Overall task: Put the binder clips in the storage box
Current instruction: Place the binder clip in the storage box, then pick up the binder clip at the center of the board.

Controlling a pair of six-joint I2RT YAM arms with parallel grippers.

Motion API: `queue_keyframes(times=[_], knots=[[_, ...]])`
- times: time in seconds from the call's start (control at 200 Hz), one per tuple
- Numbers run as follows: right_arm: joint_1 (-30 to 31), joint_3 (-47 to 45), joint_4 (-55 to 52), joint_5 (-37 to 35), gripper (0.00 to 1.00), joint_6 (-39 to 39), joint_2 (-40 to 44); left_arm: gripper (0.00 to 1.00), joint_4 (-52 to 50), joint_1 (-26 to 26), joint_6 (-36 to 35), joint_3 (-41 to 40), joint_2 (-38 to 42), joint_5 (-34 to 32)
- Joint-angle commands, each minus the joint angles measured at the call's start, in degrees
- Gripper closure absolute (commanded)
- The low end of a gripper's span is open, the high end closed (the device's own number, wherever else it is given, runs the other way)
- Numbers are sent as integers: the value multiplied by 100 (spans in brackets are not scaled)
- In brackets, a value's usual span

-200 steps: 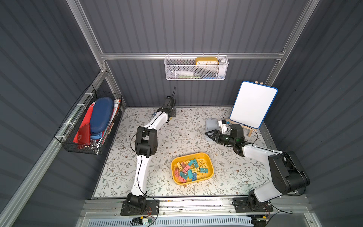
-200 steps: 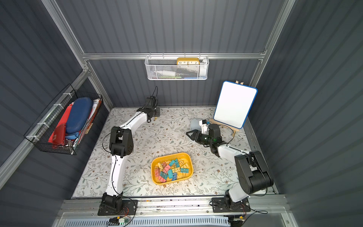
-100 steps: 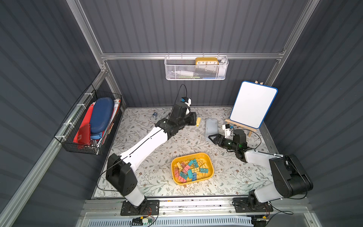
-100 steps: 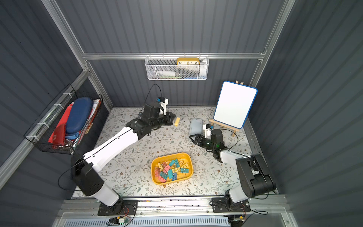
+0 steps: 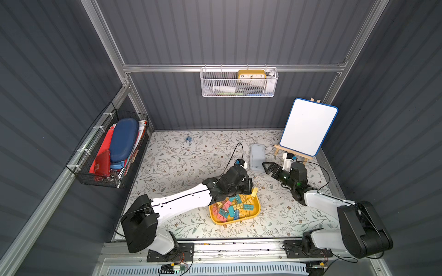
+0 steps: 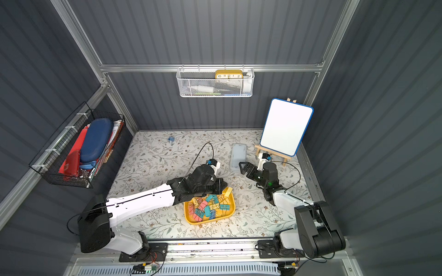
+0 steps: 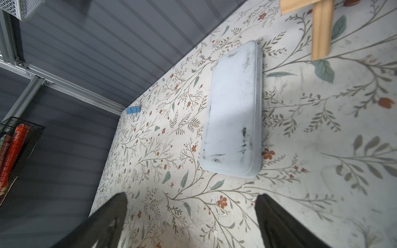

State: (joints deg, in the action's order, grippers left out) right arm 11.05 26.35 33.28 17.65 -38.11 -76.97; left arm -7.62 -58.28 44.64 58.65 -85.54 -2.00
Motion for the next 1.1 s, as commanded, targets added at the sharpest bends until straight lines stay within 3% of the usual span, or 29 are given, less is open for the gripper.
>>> queue_keyframes(times=[0.0,0.205,0.42,0.58,0.715,0.82,0.981,1.091], knots=[[-47,-61,164,-9,2,-60,-75,100,238,-68,318,-415,-12,-220],[-67,-43,430,212,3,-223,-317,100,666,-81,523,-1049,-156,-274],[-68,-90,441,205,4,-156,-198,81,387,-78,757,-840,-156,-683],[-65,-90,297,169,4,-114,-1,64,-419,148,335,-88,-22,-1460],[-65,-104,233,125,4,-84,166,58,-763,1001,-439,600,-60,-1835],[-68,-130,145,66,4,-49,317,47,-481,2037,-1121,937,-147,-1892],[-69,-149,166,114,4,-77,363,39,579,3916,-1688,1205,-746,-839],[-76,-154,192,184,4,-109,360,35,708,4716,-1870,1847,-1648,-571]])
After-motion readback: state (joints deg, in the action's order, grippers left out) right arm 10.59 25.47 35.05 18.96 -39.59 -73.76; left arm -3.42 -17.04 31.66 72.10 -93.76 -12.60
